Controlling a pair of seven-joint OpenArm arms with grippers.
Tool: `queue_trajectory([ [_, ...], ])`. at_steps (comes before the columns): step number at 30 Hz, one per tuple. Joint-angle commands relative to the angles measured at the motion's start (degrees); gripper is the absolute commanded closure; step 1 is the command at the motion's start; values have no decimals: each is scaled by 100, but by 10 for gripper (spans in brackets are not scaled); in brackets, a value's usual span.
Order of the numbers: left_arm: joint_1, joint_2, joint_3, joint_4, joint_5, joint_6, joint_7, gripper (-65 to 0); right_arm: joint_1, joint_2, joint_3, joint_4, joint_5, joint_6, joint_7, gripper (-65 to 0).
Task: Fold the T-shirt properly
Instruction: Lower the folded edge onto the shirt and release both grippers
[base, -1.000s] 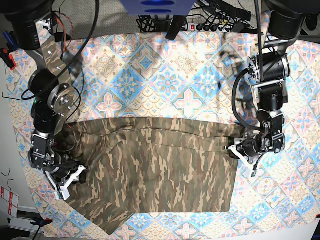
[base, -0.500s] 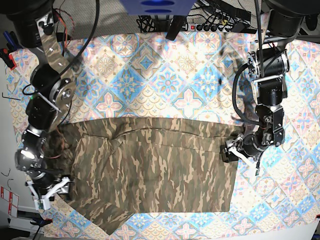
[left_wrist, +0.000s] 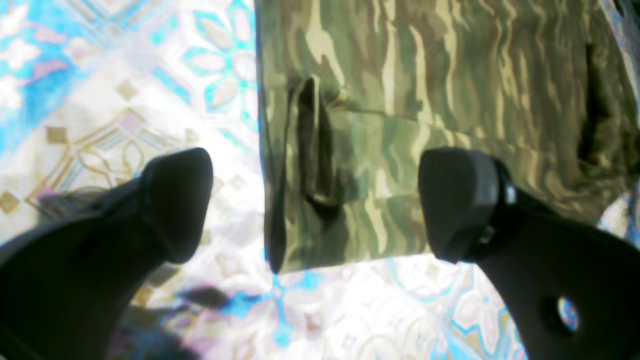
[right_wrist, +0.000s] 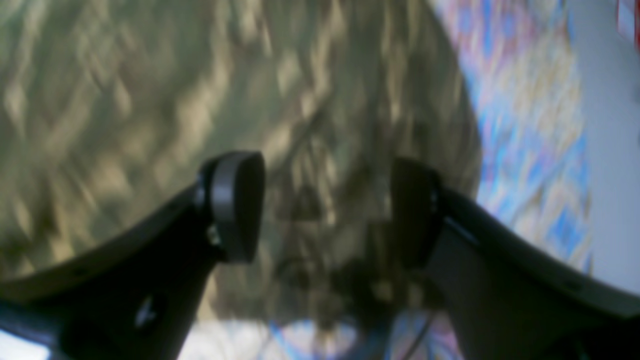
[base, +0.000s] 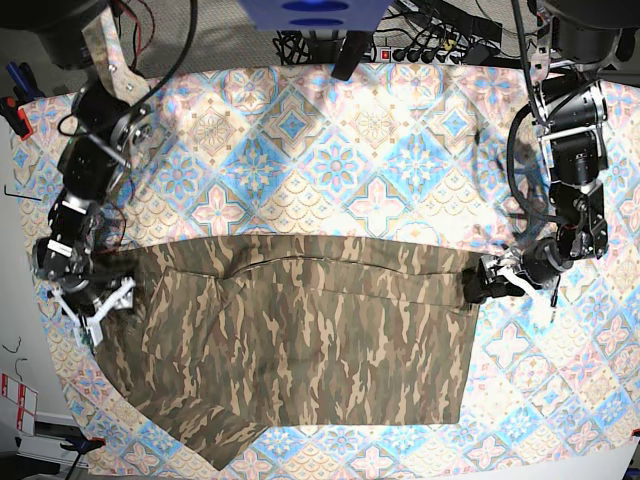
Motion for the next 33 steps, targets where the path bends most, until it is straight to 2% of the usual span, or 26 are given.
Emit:
queue_trajectory([
  [1,-118,-65,10,90,-76,-49,-101,-650,159,76,86,216,103,-13,167,-393],
  [7,-250,58,72,81,-49,-49,-101,-650,115,76,473,330,94,-4,167,-393],
  [11,-303,120,424,81,-49,-49,-110,-650,115,76,692,304,94,-4,149,-393],
  [17,-487,120,881,46,-76,-49,-101,-535,150,128,1035,295,111,14,-660,-393],
  [19,-487,120,881,46,-67,-49,-101,-513,159,199,1035,242,129,14,-704,-394],
  [23,-470,85,881,37,-58,-49,-92,-504,502,568,1255,-523,331,66,-712,-409],
  [24,-461,76,881,37,-58,-49,-84,-504,616,726,1308,-813,437,154,-712,-424],
  [28,-461,76,881,37,-58,-49,-66,-504,1056,1368,1334,-1947,867,167,-633,-489],
  [31,-452,76,890,37,-49,-49,-57,-504,1135,1649,1334,-2430,1078,167,-334,-493],
  [33,-452,76,890,37,-49,-49,-57,-504,1135,1702,1334,-2580,1105,167,-159,-494],
])
